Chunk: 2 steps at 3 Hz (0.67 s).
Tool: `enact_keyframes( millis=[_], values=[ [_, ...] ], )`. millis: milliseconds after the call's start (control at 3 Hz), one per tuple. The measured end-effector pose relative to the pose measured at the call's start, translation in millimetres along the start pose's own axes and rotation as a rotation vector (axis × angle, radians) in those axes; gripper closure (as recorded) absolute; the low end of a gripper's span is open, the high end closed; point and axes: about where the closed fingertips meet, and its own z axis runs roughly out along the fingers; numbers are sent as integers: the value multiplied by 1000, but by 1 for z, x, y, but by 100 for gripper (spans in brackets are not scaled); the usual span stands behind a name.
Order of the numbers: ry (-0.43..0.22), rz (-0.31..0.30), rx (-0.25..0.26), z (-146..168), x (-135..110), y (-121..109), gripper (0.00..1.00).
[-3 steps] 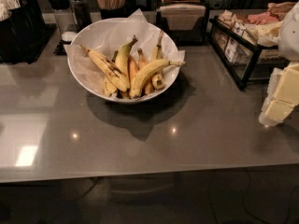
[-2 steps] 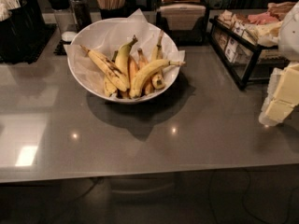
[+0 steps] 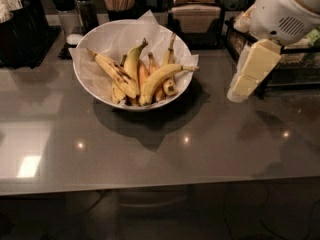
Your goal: Pick banana from white bowl
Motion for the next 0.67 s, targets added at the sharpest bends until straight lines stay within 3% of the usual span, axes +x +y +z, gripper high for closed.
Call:
enact_keyframes(
  millis=[667],
  values=[
    [-27,0,17,-2,-8,-5,0]
  ],
)
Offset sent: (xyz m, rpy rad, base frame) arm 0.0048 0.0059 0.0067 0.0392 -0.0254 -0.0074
